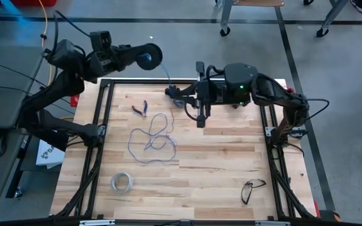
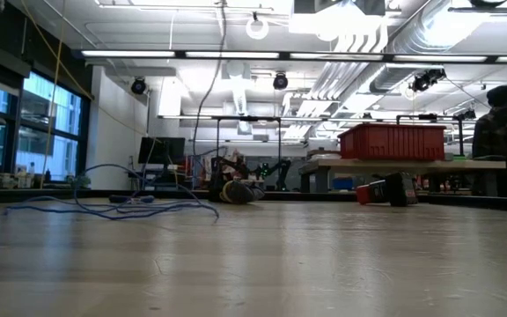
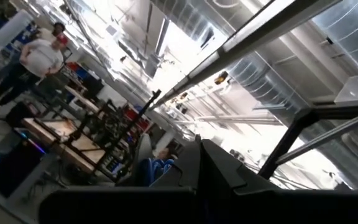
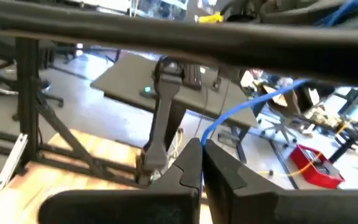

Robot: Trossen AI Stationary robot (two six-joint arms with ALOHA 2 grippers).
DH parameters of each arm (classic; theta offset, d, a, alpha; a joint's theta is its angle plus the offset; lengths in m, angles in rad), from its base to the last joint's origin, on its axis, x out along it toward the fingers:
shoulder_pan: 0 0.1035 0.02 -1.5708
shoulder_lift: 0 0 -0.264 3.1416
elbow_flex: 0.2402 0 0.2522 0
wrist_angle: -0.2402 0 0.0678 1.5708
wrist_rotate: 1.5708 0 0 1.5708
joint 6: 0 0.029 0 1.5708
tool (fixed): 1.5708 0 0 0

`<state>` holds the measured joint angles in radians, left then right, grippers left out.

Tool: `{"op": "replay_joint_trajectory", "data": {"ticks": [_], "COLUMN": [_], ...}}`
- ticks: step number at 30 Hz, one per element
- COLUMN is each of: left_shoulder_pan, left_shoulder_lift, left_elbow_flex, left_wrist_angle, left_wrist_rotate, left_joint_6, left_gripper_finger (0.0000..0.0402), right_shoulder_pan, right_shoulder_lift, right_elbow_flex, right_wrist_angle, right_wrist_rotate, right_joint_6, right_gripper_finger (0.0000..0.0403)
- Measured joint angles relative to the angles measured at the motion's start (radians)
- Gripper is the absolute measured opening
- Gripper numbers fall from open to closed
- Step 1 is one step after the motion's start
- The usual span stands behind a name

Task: Coil cords
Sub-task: Coil the blue wire onto the black spool

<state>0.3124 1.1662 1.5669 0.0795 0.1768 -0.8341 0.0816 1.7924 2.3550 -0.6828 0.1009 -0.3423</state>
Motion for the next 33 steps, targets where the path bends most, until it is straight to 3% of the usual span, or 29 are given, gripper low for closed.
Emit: {"op": "replay_joint_trajectory", "data": {"ticks": [16,24,27,30,33], "left_shoulder_pan": [0.069,0.074,0.086,0.101,0.113], "left_shoulder_lift": [0.014,0.053,0.060,0.058,0.059], "left_elbow_flex": [-0.001,-0.001,-0.001,0.000,0.000], "left_wrist_angle": [0.180,0.279,0.287,0.291,0.289], "left_wrist_rotate": [-0.076,-0.069,-0.015,0.022,0.025], "left_joint_6": [-0.025,0.045,0.080,0.114,0.140], "left_gripper_finger": [0.0000,0.0000,0.0000,0.0000,0.0000], "right_shoulder_pan": [0.003,0.004,0.004,0.004,-0.002], "right_shoulder_lift": [-0.003,0.018,0.018,0.018,0.018], "right_elbow_flex": [-0.013,-0.013,-0.014,-0.014,-0.015], "right_wrist_angle": [-0.069,-0.116,-0.123,-0.137,-0.164], "right_wrist_rotate": [0.000,0.010,0.050,0.095,0.137], "right_joint_6": [0.032,0.057,0.079,0.076,0.076], "right_gripper_finger": [0.0000,0.0000,0.0001,0.0017,0.0058]}}
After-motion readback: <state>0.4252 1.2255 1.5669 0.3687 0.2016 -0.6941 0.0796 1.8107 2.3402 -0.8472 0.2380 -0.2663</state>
